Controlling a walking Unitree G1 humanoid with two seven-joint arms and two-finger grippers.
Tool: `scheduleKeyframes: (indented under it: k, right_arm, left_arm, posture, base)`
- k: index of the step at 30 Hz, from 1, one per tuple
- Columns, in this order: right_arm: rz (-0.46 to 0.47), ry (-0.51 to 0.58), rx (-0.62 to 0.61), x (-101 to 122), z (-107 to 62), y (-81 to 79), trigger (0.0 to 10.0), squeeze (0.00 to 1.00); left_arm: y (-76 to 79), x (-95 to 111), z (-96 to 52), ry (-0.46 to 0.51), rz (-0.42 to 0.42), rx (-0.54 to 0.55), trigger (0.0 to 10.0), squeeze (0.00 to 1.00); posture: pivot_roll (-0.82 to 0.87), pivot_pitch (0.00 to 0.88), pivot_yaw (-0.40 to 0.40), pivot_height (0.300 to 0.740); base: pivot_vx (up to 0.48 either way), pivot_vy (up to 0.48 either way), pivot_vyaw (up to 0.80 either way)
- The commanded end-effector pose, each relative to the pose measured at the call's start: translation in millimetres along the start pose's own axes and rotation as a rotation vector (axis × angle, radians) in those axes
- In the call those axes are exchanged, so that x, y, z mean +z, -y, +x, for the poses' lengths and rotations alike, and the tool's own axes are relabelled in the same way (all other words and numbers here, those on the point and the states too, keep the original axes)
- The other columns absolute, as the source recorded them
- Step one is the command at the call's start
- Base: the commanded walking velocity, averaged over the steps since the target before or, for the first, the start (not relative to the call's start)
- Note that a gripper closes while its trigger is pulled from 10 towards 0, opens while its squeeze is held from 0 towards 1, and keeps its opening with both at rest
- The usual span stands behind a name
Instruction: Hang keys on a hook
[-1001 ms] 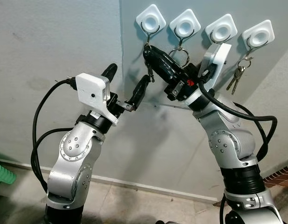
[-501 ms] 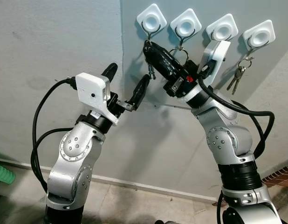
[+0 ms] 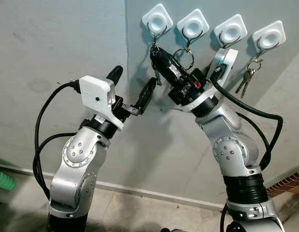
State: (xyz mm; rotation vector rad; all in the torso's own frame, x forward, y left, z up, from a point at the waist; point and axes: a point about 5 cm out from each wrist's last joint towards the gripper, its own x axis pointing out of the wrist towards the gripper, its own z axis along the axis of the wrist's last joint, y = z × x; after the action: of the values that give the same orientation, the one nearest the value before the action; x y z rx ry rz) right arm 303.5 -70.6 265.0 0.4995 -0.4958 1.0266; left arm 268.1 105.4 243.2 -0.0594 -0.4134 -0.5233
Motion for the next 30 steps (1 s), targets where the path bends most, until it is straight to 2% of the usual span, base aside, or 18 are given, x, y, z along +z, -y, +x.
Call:
scheduleKeyframes:
  k: [1, 6, 7, 8, 9, 16, 20, 30]
  right_arm:
    - [0.003, 0.037, -0.012, 9, -1.5, -0.2, 10.0, 0.0]
    - [0.043, 0.048, -0.025, 10, -1.9, -1.2, 10.0, 0.0]
    - [0.05, 0.043, -0.027, 9, -2.9, -1.5, 10.0, 0.63]
    - [0.056, 0.04, -0.028, 8, -3.5, -1.7, 10.0, 0.63]
    - [0.065, 0.036, -0.029, 7, -4.7, -2.1, 10.0, 1.0]
    - [0.05, 0.026, -0.031, 6, -7.0, -2.9, 10.0, 1.0]
    - [-0.007, -0.015, -0.024, 2, -11.1, -4.1, 10.0, 1.0]
    - [-0.296, -0.199, 0.019, -20, -31.6, -2.8, 10.0, 1.0]
  left_arm:
    - [5.7, 4, 0.4, 0.012, -0.008, -0.025, 10.0, 0.0]
    - [5.9, 4, 0.9, 0.013, -0.01, -0.027, 10.0, 0.0]
    - [5.7, 4, 0.9, 0.013, -0.01, -0.027, 10.0, 0.0]
    - [5.7, 4, 0.9, 0.013, -0.009, -0.026, 10.0, 0.0]
    - [5.6, 4, 0.8, 0.012, -0.008, -0.025, 10.0, 0.0]
    - [5.1, 4, 0.7, 0.011, -0.007, -0.021, 10.0, 0.0]
    - [4.0, 3, 0.1, 0.008, -0.005, -0.013, 10.0, 0.0]
    - [2.4, -6, -3.0, -0.019, -0.006, -0.003, 10.0, 0.0]
  posture:
    - [0.02, 0.109, -0.083, 0.74]
    - [0.02, 0.115, -0.081, 0.74]
    - [0.02, 0.115, -0.081, 0.74]
    - [0.02, 0.118, -0.081, 0.74]
    - [0.02, 0.12, -0.08, 0.74]
    - [0.02, 0.125, -0.081, 0.74]
    - [0.02, 0.128, -0.081, 0.74]
    - [0.01, 0.132, -0.075, 0.74]
  base:
    - [0.0, 0.0, 0.0]
    - [0.0, 0.0, 0.0]
    - [0.0, 0.0, 0.0]
    - [0.0, 0.0, 0.0]
    - [0.0, 0.0, 0.0]
    - [0.0, 0.0, 0.0]
    - [0.0, 0.0, 0.0]
    - [0.0, 0.0, 0.0]
